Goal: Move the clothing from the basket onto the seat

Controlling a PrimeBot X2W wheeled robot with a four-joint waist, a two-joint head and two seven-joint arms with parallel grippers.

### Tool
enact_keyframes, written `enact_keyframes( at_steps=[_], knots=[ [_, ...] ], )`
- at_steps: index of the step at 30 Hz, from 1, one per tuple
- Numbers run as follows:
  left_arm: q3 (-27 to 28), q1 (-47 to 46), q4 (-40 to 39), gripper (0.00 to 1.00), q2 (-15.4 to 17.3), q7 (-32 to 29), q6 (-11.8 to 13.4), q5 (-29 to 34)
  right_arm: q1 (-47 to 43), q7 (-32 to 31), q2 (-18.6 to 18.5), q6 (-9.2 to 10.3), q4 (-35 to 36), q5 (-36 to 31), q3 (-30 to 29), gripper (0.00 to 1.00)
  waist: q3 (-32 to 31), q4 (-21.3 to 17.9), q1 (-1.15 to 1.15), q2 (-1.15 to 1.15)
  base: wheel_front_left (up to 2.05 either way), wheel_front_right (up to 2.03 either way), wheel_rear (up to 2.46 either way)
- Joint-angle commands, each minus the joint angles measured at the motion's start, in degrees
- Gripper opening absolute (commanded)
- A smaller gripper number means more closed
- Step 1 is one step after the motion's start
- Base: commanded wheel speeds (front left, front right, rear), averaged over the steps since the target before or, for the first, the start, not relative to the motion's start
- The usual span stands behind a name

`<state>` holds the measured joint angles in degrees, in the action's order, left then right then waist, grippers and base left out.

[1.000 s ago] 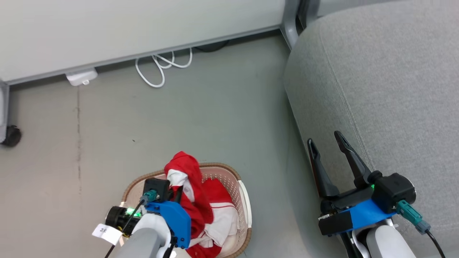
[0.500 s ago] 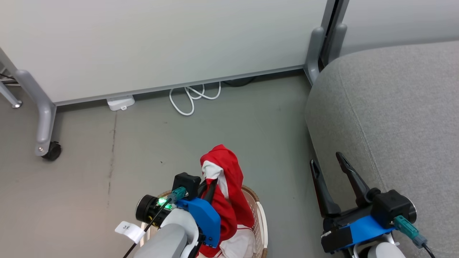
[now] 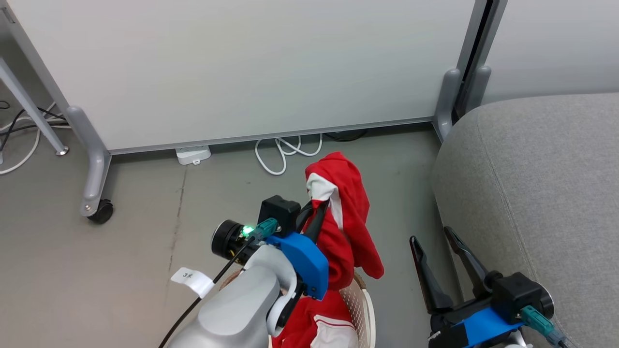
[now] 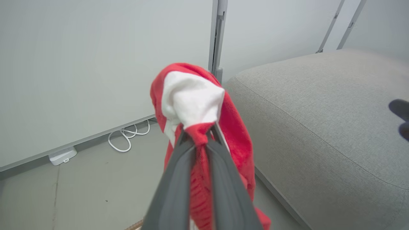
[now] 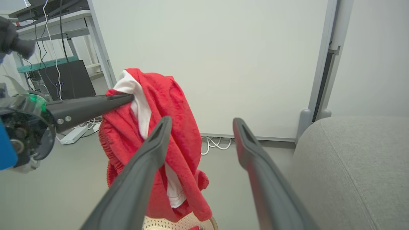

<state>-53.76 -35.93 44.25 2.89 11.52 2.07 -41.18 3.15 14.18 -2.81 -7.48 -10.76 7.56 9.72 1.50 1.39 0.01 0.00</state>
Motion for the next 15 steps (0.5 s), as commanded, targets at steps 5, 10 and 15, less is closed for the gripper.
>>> enact_keyframes(
  at_steps=[5, 10, 15],
  knots=[
    [-2.4, -2.9, -2.1, 0.0, 0.0, -0.1, 1.0, -1.9, -1.3, -0.6, -0.1, -0.03, 0.4, -0.3, 0.6, 1.0, -0.4, 0.2, -0.01, 0.0, 0.0, 0.0, 0.0],
    [-4.6, -4.8, -3.9, 0.0, 0.0, -0.4, 1.9, -3.8, -1.6, -0.9, -0.1, -0.03, 0.4, -0.1, 1.0, 1.0, -0.7, 0.1, -0.01, 0.0, 0.0, 0.0, 0.0],
    [-7.2, -6.8, -4.9, 0.0, 0.0, -1.8, 2.4, -5.6, -2.1, -1.3, -0.1, -0.03, 0.5, 0.1, 1.3, 1.0, -1.3, 0.1, -0.01, 0.0, 0.0, 0.0, 0.0]
  ],
)
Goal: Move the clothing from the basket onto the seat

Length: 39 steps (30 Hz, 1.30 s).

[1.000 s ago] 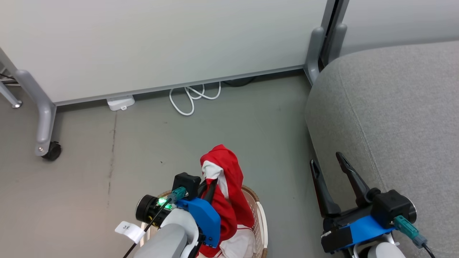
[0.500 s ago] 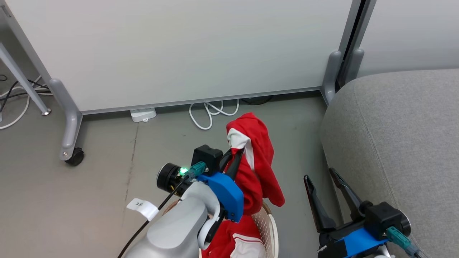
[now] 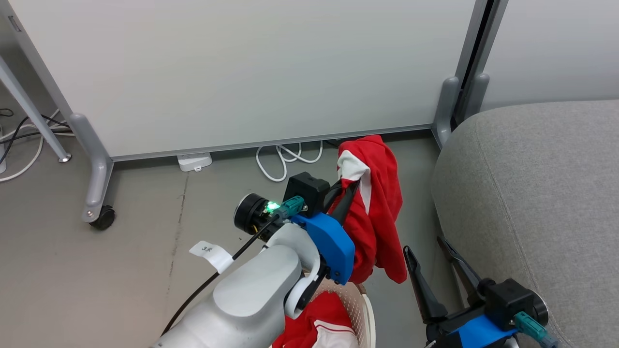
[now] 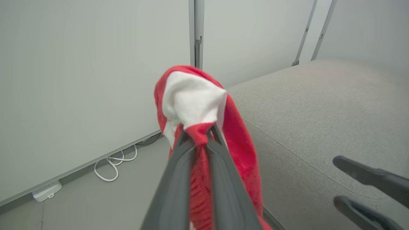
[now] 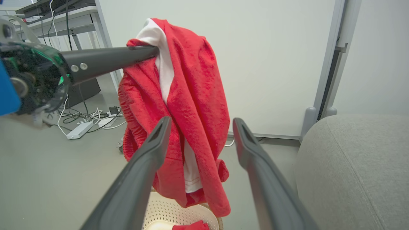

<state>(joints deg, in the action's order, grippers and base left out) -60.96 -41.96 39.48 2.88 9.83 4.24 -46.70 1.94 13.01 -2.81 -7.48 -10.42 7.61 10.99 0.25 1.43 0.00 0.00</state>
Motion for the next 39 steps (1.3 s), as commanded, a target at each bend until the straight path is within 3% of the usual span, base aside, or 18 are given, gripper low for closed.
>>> enact_keyframes(
  at_steps=[1, 23, 39],
  knots=[
    [-0.5, -1.1, -0.3, 0.0, 0.0, -0.3, 0.3, -0.4, -1.0, -0.2, -0.1, -0.03, 0.2, 0.0, -0.1, 1.0, -0.2, 0.1, 0.0, 0.0, 0.0, 0.0, 0.0],
    [-7.2, -4.4, 0.2, 0.0, 0.0, 1.0, 1.8, -7.1, -0.3, -1.8, -0.1, -0.03, -0.6, 1.3, 3.5, 1.0, -0.3, 0.1, 0.0, 0.0, 0.0, 0.0, 0.0],
    [-9.9, -5.7, -0.1, 0.0, 0.0, 2.0, 2.3, -9.9, 7.6, -6.3, -0.1, -0.03, -9.6, 3.4, 8.0, 1.0, -0.2, 0.3, 0.0, 0.0, 0.0, 0.0, 0.0]
  ],
)
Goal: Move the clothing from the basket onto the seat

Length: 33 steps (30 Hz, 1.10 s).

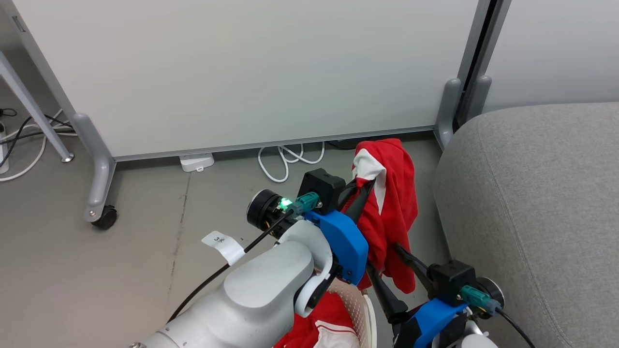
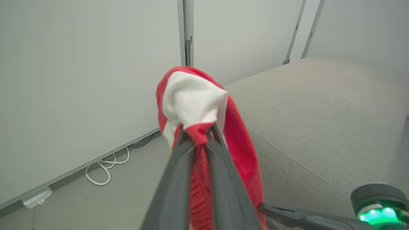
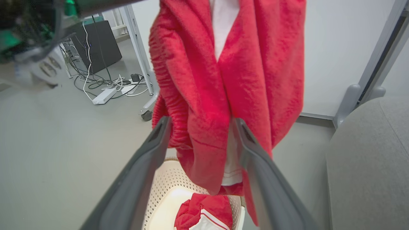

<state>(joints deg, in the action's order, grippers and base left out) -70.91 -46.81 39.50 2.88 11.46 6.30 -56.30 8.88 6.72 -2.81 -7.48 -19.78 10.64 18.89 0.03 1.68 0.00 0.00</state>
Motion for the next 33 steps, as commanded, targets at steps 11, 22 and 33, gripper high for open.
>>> enact_keyframes(
  at_steps=[11, 22, 33],
  knots=[
    [-1.3, -1.6, -0.5, 0.0, 0.0, 0.4, 0.3, -1.4, 6.7, 0.0, -0.1, -0.03, -8.5, 0.9, 2.0, 1.0, 0.1, 0.8, 0.0, 0.0, 0.0, 0.0, 0.0],
    [-2.0, -2.0, -1.1, 0.0, 0.0, 0.3, 0.2, -2.2, 12.7, 1.6, -0.1, -0.03, -15.8, 3.3, 5.3, 1.0, 0.3, 1.0, 0.0, 0.0, 0.0, 0.0, 0.0],
    [-2.4, -2.2, -1.3, 0.0, 0.0, 0.5, 0.2, -2.5, 16.6, 3.6, -0.1, -0.03, -22.1, 5.9, 8.3, 1.0, 0.2, 0.7, 0.0, 0.0, 0.0, 0.0, 0.0]
  ],
)
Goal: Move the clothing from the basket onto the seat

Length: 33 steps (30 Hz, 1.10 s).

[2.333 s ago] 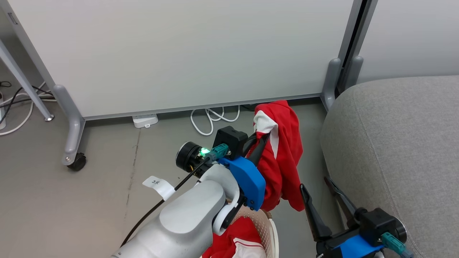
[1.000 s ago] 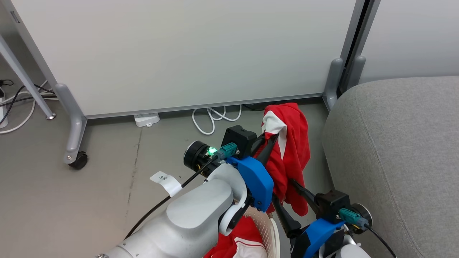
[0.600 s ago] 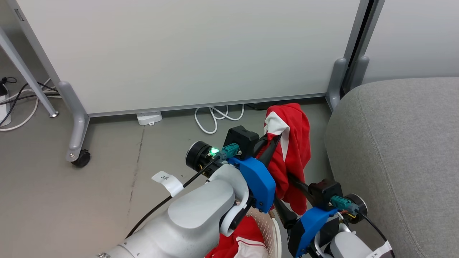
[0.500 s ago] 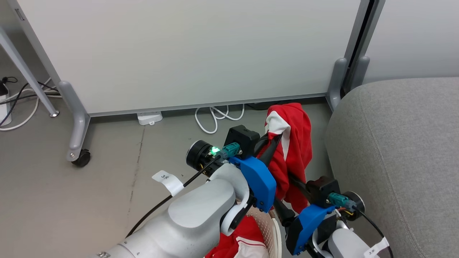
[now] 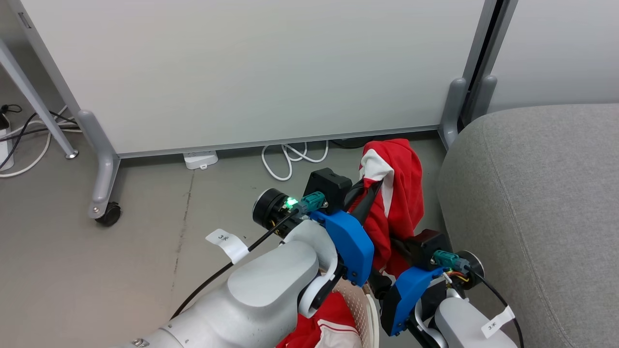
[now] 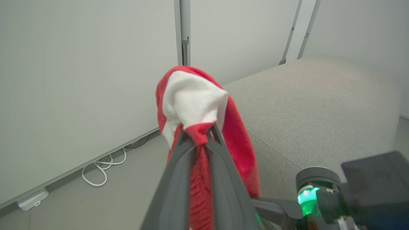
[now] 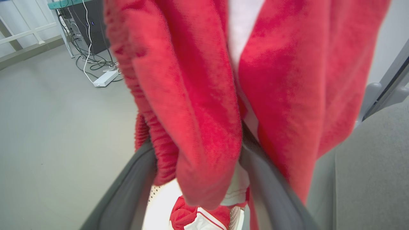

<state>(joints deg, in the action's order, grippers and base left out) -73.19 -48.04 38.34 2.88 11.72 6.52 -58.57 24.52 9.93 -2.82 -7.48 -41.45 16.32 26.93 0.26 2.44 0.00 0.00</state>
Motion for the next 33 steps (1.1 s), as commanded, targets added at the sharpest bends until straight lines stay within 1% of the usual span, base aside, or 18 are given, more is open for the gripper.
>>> enact_keyframes(
  at_steps=[1, 4, 5, 6, 8, 9, 10, 33],
  knots=[
    [-0.1, -1.0, -0.1, 0.0, 0.0, 0.2, -0.1, -0.2, 1.2, 0.5, -0.1, -0.03, -0.8, 0.5, 0.4, 1.0, 0.0, 0.0, 0.0, 0.0, 0.0, 0.0, 0.0],
    [-0.2, -1.0, -0.1, 0.0, 0.0, 0.1, -0.2, -0.2, 1.6, 0.9, -0.1, -0.03, -1.9, 1.1, 0.9, 1.0, -0.1, 0.0, 0.0, 0.0, 0.0, 0.0, 0.0],
    [-0.2, -1.0, -0.1, 0.0, 0.0, 0.0, -0.2, -0.2, 1.8, 1.1, -0.1, -0.03, -2.2, 1.3, 1.1, 0.84, -0.1, 0.0, 0.0, 0.0, 0.0, 0.0, 0.0],
    [-0.2, -1.0, -0.1, 0.0, 0.0, 0.0, -0.2, -0.2, 1.9, 1.3, -0.1, -0.03, -2.5, 1.6, 1.2, 0.59, -0.1, 0.1, 0.0, 0.0, 0.0, 0.0, 0.0],
    [-0.2, -1.0, 0.0, 0.0, 0.0, -0.1, -0.3, -0.2, 2.5, 1.5, -0.1, -0.03, -3.0, 1.9, 1.2, 0.3, -0.1, 0.1, 0.0, 0.0, 0.0, 0.0, 0.0],
    [-0.3, -1.0, 0.0, 0.0, 0.0, -0.2, -0.3, -0.2, 2.6, 1.7, -0.1, -0.03, -3.2, 2.1, 1.3, 0.07, -0.1, 0.1, 0.0, 0.0, 0.0, 0.0, 0.0],
    [-0.3, -1.0, 0.0, 0.0, 0.0, -0.2, -0.3, -0.2, 2.7, 1.9, -0.1, -0.03, -3.3, 2.2, 1.3, 0.0, -0.1, 0.1, 0.0, 0.0, 0.0, 0.0, 0.0],
    [-0.4, -0.1, 0.8, 0.0, 0.0, -0.7, -0.3, -0.2, 3.8, 3.9, -0.1, -0.03, -5.1, 3.2, 2.2, 0.0, -0.4, -0.3, 0.0, 0.0, 0.0, 0.0, 0.0]
  ],
)
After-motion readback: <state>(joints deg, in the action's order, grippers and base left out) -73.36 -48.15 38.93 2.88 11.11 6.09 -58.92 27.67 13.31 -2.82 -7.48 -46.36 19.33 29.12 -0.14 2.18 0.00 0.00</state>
